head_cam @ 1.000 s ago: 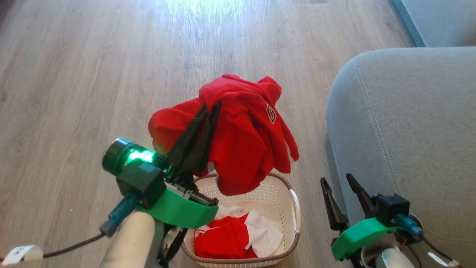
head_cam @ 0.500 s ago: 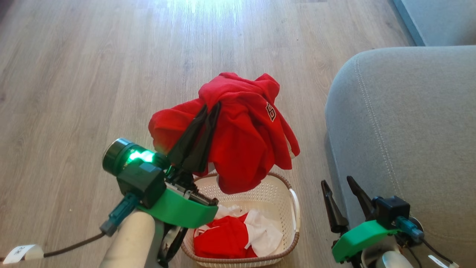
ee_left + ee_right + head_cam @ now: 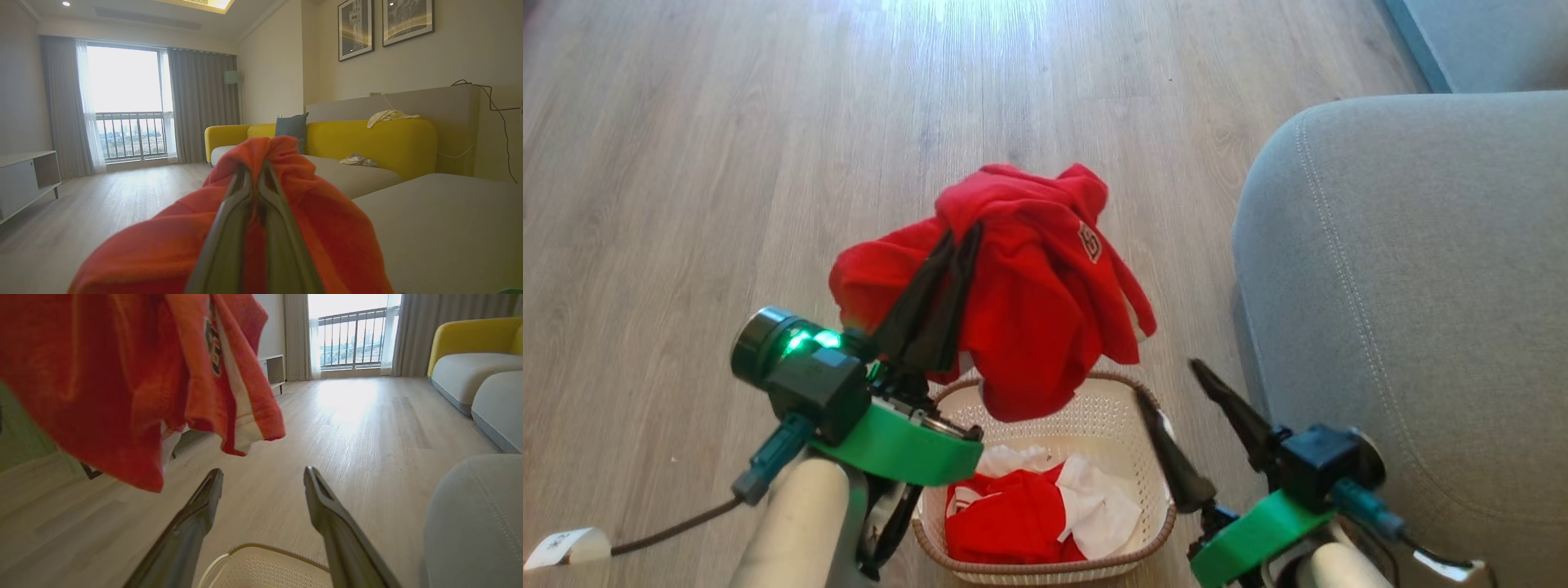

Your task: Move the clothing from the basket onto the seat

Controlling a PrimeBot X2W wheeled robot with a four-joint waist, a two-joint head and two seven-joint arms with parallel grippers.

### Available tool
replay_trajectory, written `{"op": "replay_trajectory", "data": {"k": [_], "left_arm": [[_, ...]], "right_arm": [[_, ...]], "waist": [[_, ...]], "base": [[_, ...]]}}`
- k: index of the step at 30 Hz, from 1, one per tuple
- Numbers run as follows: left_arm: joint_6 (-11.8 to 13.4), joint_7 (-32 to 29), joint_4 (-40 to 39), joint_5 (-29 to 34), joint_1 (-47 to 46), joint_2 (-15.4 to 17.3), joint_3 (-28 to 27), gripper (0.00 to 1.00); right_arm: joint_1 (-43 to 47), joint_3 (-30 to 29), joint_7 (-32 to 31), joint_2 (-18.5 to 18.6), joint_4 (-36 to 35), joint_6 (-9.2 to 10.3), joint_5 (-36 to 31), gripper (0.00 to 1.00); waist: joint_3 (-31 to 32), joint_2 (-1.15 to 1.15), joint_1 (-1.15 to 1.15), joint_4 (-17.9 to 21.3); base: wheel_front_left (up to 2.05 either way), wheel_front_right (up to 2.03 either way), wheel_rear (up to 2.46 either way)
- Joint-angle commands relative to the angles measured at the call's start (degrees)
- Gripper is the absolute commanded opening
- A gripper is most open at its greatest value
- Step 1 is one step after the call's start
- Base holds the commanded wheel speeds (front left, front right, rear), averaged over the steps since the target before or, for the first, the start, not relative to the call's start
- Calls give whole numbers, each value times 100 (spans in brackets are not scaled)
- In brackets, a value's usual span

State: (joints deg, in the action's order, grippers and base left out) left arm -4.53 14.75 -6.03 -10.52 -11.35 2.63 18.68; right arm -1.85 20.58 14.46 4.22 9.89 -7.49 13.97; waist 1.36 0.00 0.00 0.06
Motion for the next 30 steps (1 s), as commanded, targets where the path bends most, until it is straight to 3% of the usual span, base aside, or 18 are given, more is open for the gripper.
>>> {"op": "replay_trajectory", "data": {"k": [1,10,20,30], "left_arm": [[-28,25,-134,49,-220,25,-225,0],[-93,25,-30,136,-262,25,-233,0],[-209,25,35,281,-228,25,177,0],[-258,25,16,289,-192,25,812,0]], "right_arm": [[-315,386,54,292,-528,0,-124,100],[-355,1261,54,907,-1462,0,-105,100],[-558,1307,54,892,-1507,0,-58,100],[-839,1271,54,794,-963,0,-57,100]], "waist": [[-13,0,0,-2],[-53,0,0,7],[-67,0,0,-43],[-59,0,0,-150]], "base": [[0,0,0],[0,0,0],[0,0,0],[0,0,0]]}}
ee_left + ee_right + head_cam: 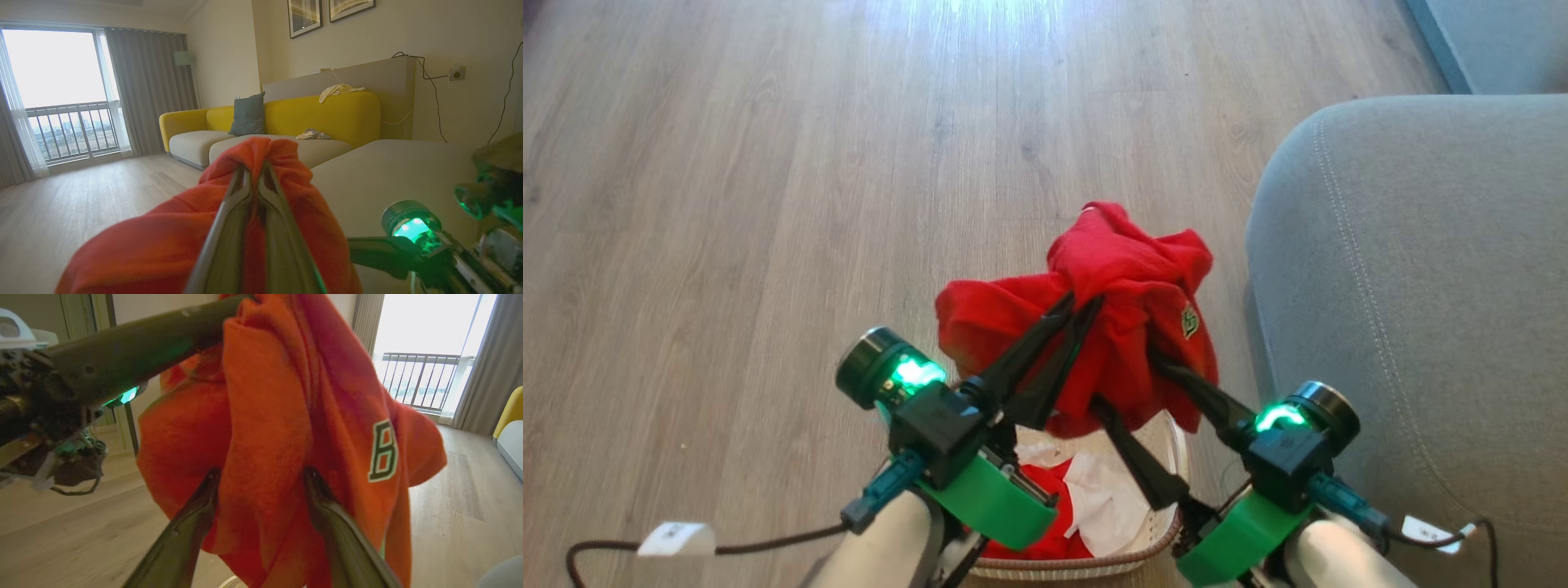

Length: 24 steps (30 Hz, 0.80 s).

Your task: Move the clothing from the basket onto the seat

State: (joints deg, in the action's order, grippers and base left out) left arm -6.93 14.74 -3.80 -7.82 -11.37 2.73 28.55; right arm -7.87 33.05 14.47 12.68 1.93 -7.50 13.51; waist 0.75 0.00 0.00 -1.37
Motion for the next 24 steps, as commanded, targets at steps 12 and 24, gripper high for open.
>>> {"op": "replay_trajectory", "data": {"k": [12,24], "left_arm": [[-35,26,-16,-26,-158,15,249,0],[-42,26,84,-50,-128,15,305,0]], "right_arm": [[-407,-119,52,-444,284,1,-230,100],[-330,-625,52,-820,329,1,-171,0]], "waist": [[27,0,0,-144],[50,0,0,-223]], "base": [[0,0,0],[0,0,0]]}}
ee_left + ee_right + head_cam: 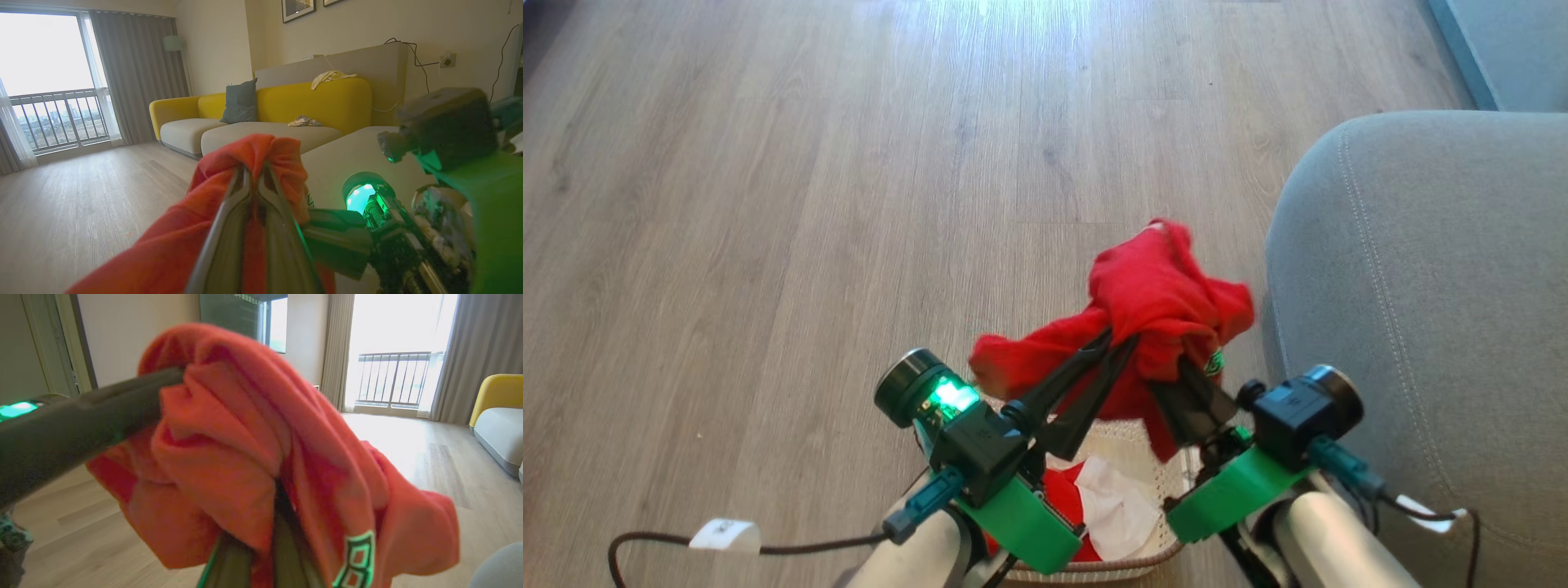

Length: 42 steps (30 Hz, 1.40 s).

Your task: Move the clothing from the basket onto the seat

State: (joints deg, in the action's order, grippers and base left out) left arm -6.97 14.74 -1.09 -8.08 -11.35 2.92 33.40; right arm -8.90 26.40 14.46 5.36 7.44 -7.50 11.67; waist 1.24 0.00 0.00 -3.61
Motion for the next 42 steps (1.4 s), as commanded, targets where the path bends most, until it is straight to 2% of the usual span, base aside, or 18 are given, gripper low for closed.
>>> {"op": "replay_trajectory", "data": {"k": [1,10,21,23,24,25,26,27,28,34,42], "left_arm": [[-38,26,-178,-21,-127,-4,-190,0],[-41,26,-129,-37,-84,-4,-236,0],[-43,26,64,-102,-105,-4,-167,0],[-44,26,81,-109,-117,-4,-142,35],[-43,26,77,-124,-120,-4,-140,45],[-37,26,65,-132,-123,-4,-144,60],[-31,26,58,-134,-126,-4,-151,85],[-26,26,54,-132,-127,-4,-156,97],[-23,26,48,-128,-127,-4,-161,100],[-24,26,47,-112,-123,-4,-169,100],[-27,26,41,12,-75,-4,-250,100]], "right_arm": [[-217,-29,54,-110,-256,1,4,0],[-71,-708,54,-240,-598,1,-103,0],[-10,-1004,54,-247,-838,1,80,0],[-18,-983,54,-247,-868,1,43,0],[-23,-965,54,-247,-877,1,-11,0],[-24,-955,54,-247,-882,1,-54,0],[-22,-953,54,-247,-887,1,-72,0],[-21,-965,54,-247,-890,1,-94,0],[-19,-984,54,-247,-889,1,-133,0],[-11,-1085,54,-247,-928,1,-439,0],[-26,-1390,54,-247,-1119,1,-494,0]], "waist": [[1,0,0,2],[9,0,0,30],[-29,0,0,36],[-31,0,0,35],[-32,0,0,37],[-33,0,0,40],[-34,0,0,43],[-35,0,0,46],[-35,0,0,47],[-43,0,0,54],[-56,0,0,72]], "base": [[0,0,0],[0,0,0],[0,0,0],[0,0,0],[0,0,0],[0,0,0],[0,0,0],[0,0,0],[0,0,0],[0,0,0],[0,0,0]]}}
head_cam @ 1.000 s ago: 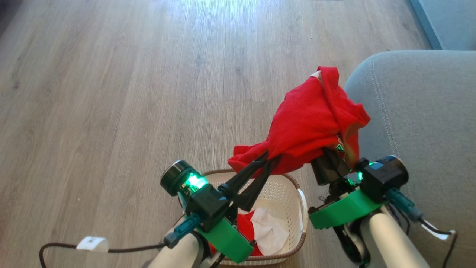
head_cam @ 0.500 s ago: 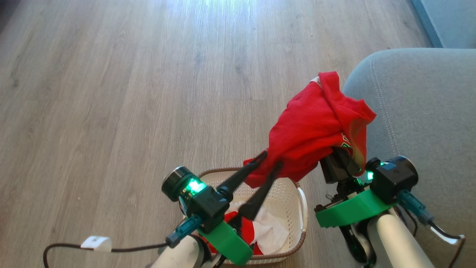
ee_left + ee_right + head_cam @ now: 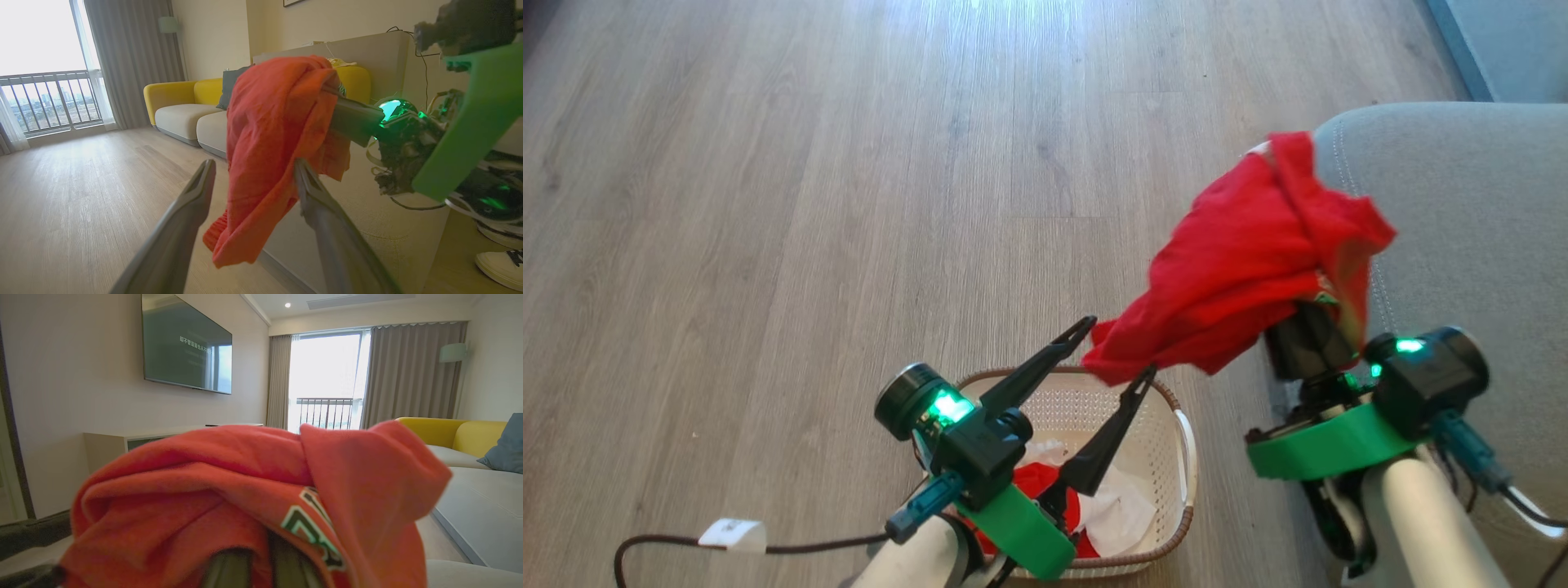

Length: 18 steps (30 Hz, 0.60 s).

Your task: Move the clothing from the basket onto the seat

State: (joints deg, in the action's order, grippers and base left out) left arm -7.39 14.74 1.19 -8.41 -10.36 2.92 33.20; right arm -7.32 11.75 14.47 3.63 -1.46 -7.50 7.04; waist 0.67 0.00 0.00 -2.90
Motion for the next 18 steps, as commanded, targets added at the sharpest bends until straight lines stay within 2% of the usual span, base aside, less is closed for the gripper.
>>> {"op": "replay_trajectory", "data": {"k": [1,18], "left_arm": [[13,26,-171,61,-158,-4,-247,100],[-6,26,404,243,138,-2,-461,100]], "right_arm": [[-183,20,52,-75,-253,1,-17,0],[385,-916,52,-75,-287,1,-1,0]], "waist": [[1,0,0,5],[-16,0,0,147]], "base": [[0,0,0],[0,0,0]]}}
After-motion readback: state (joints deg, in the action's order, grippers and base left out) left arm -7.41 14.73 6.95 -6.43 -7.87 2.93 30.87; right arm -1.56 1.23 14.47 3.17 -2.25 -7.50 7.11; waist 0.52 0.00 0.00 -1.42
